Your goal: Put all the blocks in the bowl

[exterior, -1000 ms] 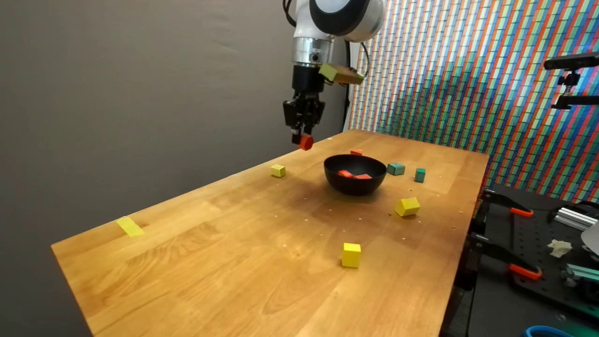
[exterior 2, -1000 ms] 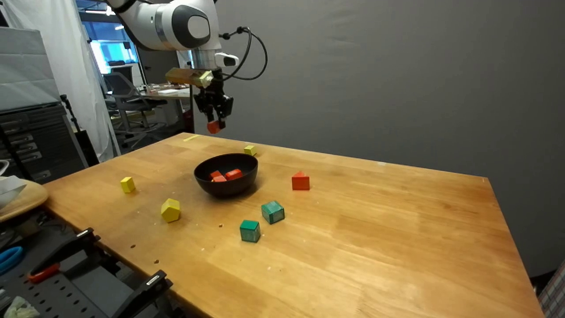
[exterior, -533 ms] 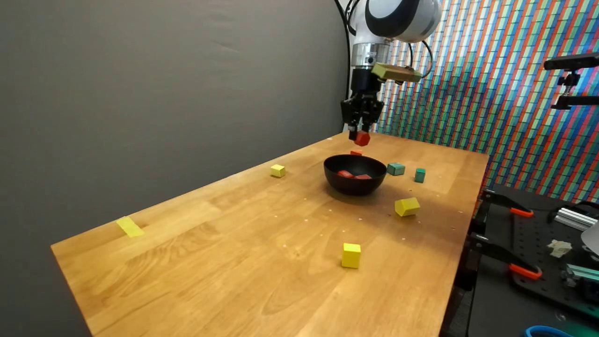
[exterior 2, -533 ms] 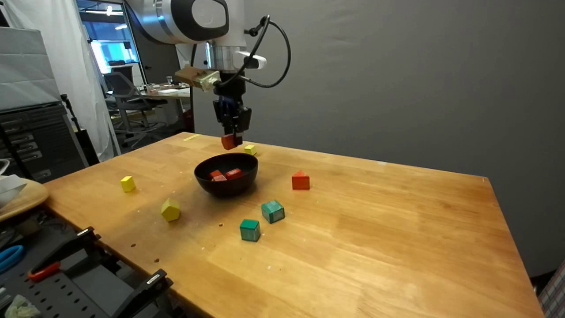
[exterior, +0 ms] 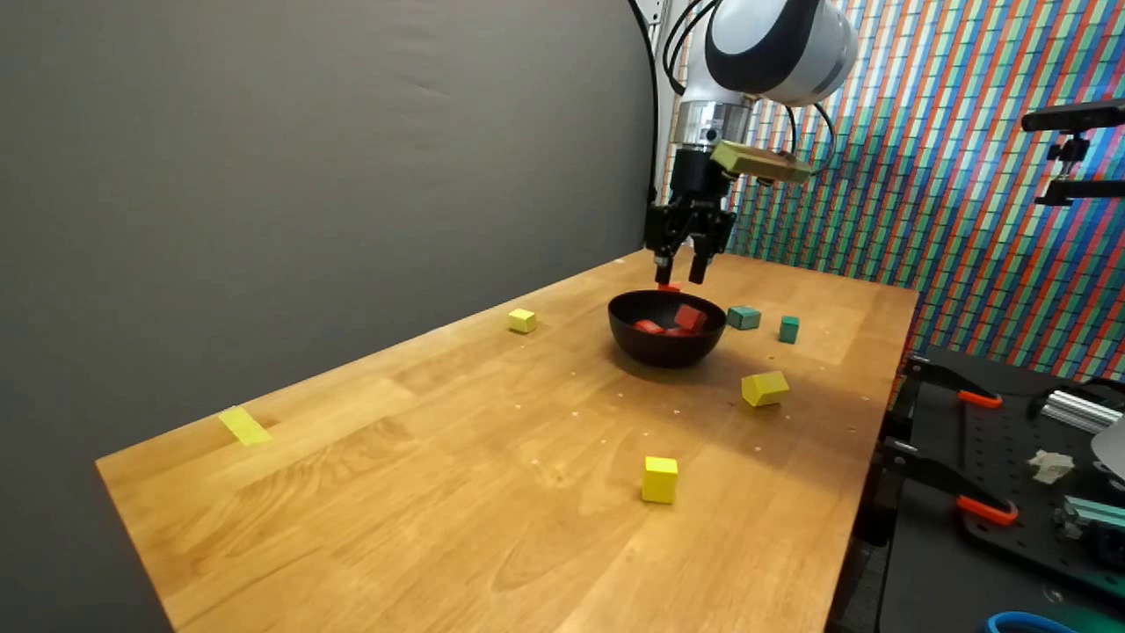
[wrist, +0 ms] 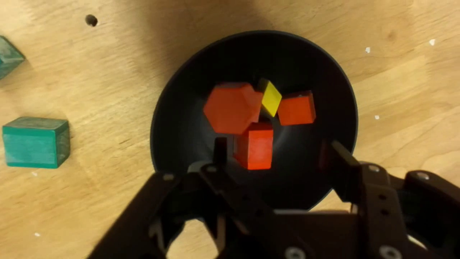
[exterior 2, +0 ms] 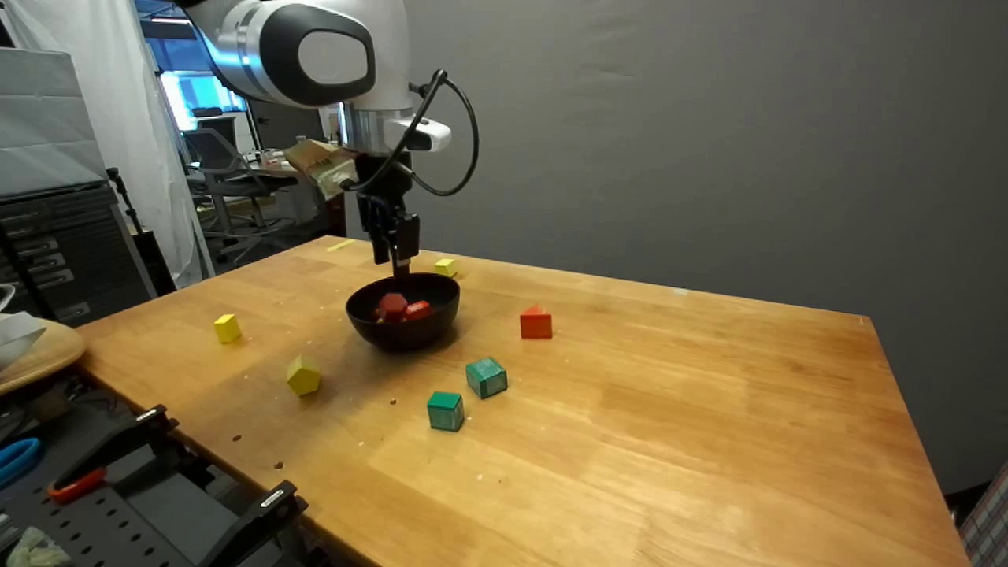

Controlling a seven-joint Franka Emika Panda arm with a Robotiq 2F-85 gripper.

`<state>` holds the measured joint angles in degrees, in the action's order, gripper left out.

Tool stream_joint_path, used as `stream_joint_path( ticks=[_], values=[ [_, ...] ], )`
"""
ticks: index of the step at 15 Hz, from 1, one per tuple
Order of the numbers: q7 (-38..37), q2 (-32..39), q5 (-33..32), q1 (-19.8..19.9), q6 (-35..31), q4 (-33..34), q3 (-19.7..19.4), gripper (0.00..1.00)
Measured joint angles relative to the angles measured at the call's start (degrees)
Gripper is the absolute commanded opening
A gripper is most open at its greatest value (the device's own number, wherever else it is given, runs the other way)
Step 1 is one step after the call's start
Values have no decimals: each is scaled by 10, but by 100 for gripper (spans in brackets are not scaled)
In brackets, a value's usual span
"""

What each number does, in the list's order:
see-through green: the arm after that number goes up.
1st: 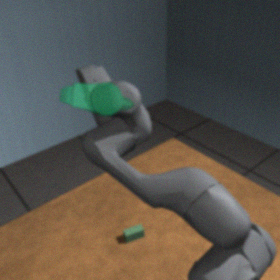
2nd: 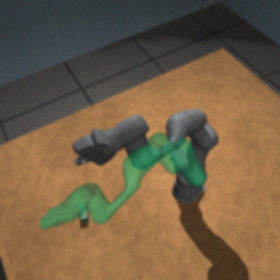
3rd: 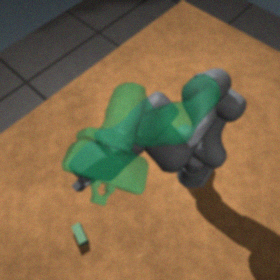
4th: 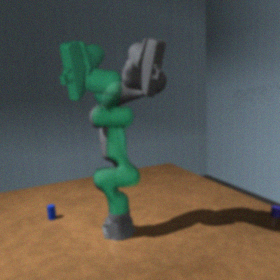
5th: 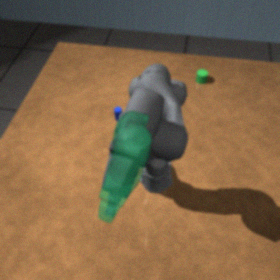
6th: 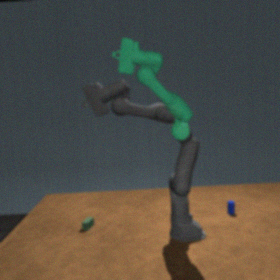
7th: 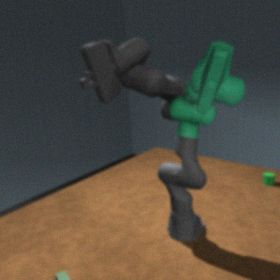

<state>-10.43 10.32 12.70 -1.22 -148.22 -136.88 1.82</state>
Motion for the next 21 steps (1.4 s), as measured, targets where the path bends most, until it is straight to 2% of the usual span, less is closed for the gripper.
stream_joint_path(
  ticks=[4, 6, 9, 13, 18, 21],
  values=[
    [-11, -20, -3, -10, -14, -21, 5, 100],
    [-8, -55, -34, -20, -5, -38, 10, 100],
    [-4, -130, -84, -40, 37, -62, 30, 100],
    [37, -196, -92, -77, 92, -64, 69, 100],
    [143, -165, -30, -139, 64, -60, 99, 100],
    [210, -122, 14, -154, 29, -59, 101, 100]
  ],
)
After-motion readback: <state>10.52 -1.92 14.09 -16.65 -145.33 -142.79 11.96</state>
